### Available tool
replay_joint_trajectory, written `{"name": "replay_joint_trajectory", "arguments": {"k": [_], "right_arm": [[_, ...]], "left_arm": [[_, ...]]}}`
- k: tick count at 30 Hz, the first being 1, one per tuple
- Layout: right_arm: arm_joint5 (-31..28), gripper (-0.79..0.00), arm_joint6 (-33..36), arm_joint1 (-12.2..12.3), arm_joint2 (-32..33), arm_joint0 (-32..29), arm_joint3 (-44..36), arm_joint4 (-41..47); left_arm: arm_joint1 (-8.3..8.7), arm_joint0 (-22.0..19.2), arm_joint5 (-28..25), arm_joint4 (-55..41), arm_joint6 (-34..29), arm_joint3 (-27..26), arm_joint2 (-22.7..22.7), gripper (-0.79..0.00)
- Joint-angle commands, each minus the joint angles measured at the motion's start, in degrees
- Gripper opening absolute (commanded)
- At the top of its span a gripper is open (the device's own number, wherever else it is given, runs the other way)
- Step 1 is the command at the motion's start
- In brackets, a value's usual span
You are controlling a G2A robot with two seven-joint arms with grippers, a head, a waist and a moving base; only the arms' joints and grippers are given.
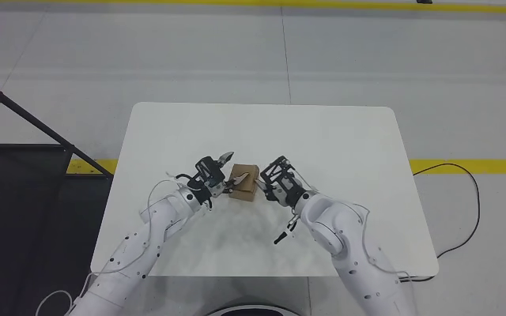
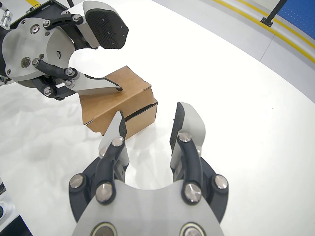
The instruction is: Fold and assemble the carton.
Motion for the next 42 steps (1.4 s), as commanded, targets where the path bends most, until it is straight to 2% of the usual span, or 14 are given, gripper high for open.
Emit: {"name": "replay_joint_trajectory", "arguments": {"k": [1, 6, 12, 20, 30, 42], "right_arm": [[0.13, -0.326, 0.14, -0.07, -0.31, 0.25, 0.17, -0.07], [0.24, -0.323, 0.33, -0.21, -0.84, 0.84, 0.71, 0.04], [0.53, -0.326, 0.49, -0.31, -1.07, 1.21, 0.87, 0.09], [0.84, -0.329, 0.74, -0.31, -0.98, 1.01, 0.14, -0.05], [0.93, -0.332, 1.06, -0.32, -0.95, 0.94, -0.17, -0.24], [0.99, -0.348, 0.98, -0.45, -1.32, 1.27, -0.22, -0.22]], "left_arm": [[-0.02, -0.02, -0.13, -0.03, 0.01, -0.02, -0.01, -0.219], [-0.04, -0.03, -0.52, -0.2, -0.04, 0.02, -0.07, -0.209], [0.0, 0.21, -0.27, -0.93, 0.38, -0.11, -0.82, -0.135], [0.2, 0.99, 0.24, -1.59, 0.61, -0.58, -2.32, -0.111], [0.22, 1.27, 2.56, -2.63, -1.13, 0.63, -3.93, -0.126], [-0.08, 0.57, 0.54, -3.49, -2.41, 2.26, -2.92, -0.139]]}}
